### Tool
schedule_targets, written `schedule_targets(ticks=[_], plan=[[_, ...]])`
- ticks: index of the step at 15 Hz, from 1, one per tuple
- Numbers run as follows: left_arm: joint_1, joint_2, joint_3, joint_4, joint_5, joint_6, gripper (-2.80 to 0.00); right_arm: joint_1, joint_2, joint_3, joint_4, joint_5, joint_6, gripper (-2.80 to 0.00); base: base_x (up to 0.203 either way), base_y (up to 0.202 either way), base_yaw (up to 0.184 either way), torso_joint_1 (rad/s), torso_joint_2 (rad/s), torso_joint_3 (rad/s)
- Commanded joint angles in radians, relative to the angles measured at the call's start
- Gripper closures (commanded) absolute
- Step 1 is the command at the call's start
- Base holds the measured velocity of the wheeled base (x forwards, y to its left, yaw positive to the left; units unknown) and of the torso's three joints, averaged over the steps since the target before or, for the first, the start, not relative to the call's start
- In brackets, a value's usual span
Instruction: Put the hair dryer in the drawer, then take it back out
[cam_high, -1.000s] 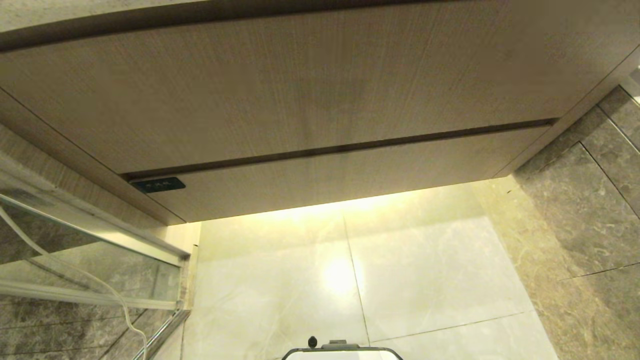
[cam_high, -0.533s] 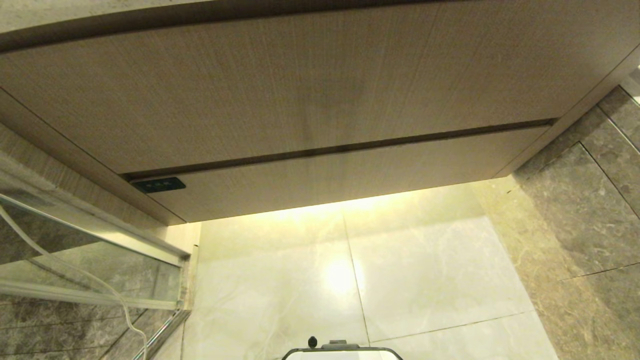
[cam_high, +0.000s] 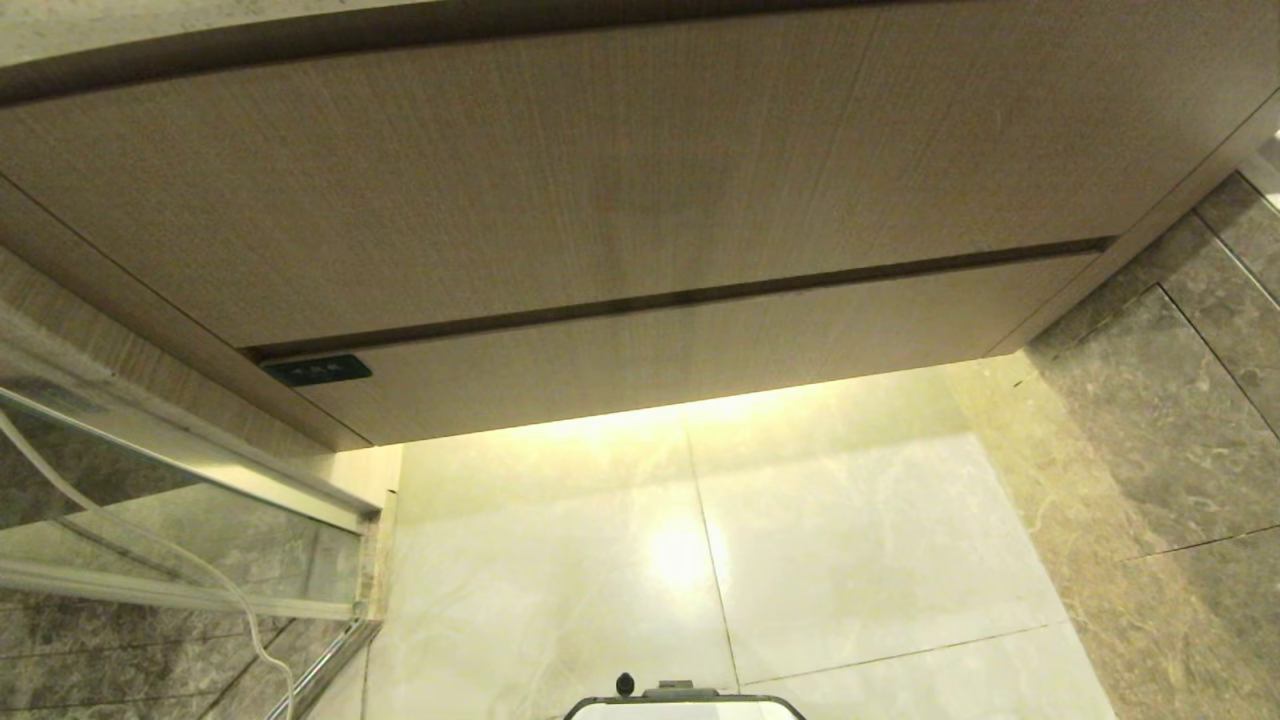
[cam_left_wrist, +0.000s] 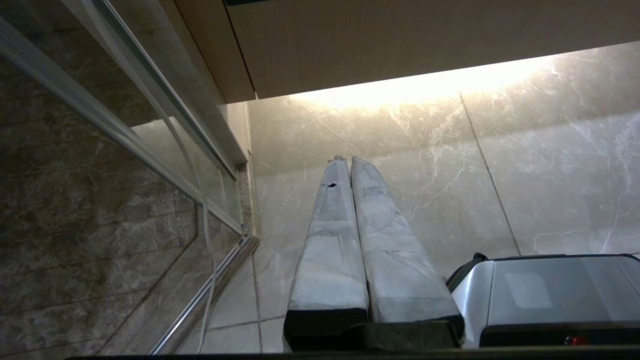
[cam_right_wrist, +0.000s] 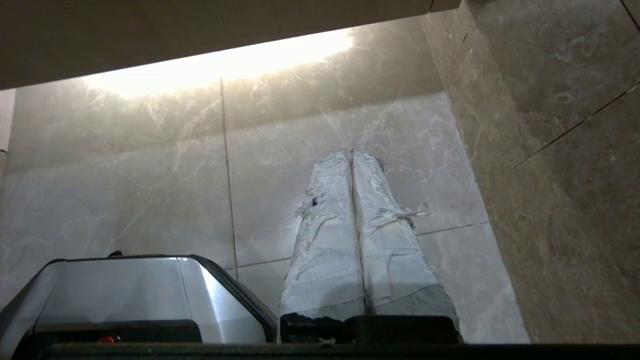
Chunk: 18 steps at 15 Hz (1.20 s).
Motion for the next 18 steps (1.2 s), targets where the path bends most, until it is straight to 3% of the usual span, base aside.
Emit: schedule_targets(ticks=[1,18], plan=[[0.000,0.000,0.002,0.000,0.000,0.000,0.00,0.000,-0.011,0.002,-0.001,-0.002,0.001,0.00,0.000,0.000,0.000,0.000,0.00,0.000],[0.000,0.000,0.002,0.000,0.000,0.000,0.00,0.000,-0.011,0.002,0.001,-0.002,0.000,0.00,0.000,0.000,0.000,0.000,0.00,0.000]])
